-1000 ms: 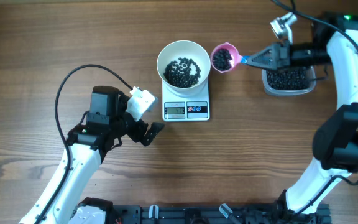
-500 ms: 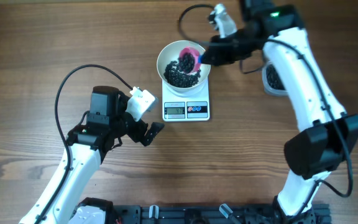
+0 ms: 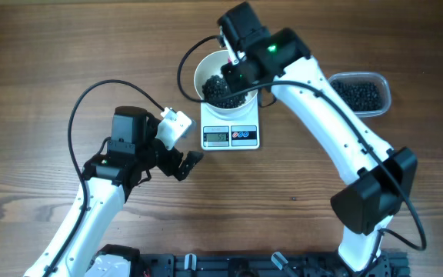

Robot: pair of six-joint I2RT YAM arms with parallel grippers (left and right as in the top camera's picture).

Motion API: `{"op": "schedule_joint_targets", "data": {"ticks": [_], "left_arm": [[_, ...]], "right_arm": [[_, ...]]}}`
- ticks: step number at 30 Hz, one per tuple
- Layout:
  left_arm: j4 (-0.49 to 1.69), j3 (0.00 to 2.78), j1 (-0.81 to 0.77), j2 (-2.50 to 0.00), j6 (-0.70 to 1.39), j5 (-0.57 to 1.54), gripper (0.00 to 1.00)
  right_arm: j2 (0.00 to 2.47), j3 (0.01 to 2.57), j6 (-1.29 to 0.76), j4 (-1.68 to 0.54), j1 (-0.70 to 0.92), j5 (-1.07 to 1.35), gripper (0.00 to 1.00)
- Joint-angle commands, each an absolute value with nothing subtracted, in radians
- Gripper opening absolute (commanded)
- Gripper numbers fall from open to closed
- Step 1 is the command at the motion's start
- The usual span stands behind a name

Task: Scoop item into bowl and weigh 150g on scale
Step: 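Move the scoop over the white bowl and pour the beans, then return the empty scoop to the bean tub with the right gripper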

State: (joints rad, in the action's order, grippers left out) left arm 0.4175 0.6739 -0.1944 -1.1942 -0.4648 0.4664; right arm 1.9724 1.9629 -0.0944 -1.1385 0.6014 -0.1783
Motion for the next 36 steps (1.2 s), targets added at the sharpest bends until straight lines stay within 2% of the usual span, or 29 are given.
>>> {"op": "schedule_joint_targets", "data": {"ticks": [1, 8, 12, 18, 23, 28, 32, 36], "left_arm": [[0.415, 0.667, -0.192, -1.195, -0.459, 0.482, 1.00], [0.415, 0.667, -0.192, -1.195, -0.459, 0.482, 1.00], [0.416, 0.667, -0.192, -1.195, -0.459, 0.482, 1.00], [0.419, 0.667, -0.192, -1.195, -0.459, 0.482, 1.00], [0.419, 0.667, -0.192, -1.195, -0.459, 0.482, 1.00], [0.419, 0.667, -0.192, -1.195, -0.459, 0.482, 1.00], [0.419, 0.667, -0.192, -1.195, -0.459, 0.482, 1.00], [0.419, 0.667, -0.192, -1.195, -0.459, 0.482, 1.00]], "right_arm": [[1.939, 1.991, -0.105, -1.133, 0.653, -0.392, 0.05], [1.939, 1.991, -0.070, -1.134, 0.733, -0.584, 0.04], [1.939, 1.991, -0.072, -1.134, 0.738, -0.570, 0.04], [1.932, 1.991, -0.080, -1.127, 0.699, -0.399, 0.04], [1.766, 1.991, -0.079, -1.151, 0.550, -0.158, 0.04], [1.601, 1.991, -0.046, -1.171, 0.310, 0.019, 0.04], [1.575, 1.990, 0.004, -1.198, 0.105, 0.173, 0.04], [1.586, 1.988, 0.031, -1.283, -0.031, 0.216, 0.04]]}}
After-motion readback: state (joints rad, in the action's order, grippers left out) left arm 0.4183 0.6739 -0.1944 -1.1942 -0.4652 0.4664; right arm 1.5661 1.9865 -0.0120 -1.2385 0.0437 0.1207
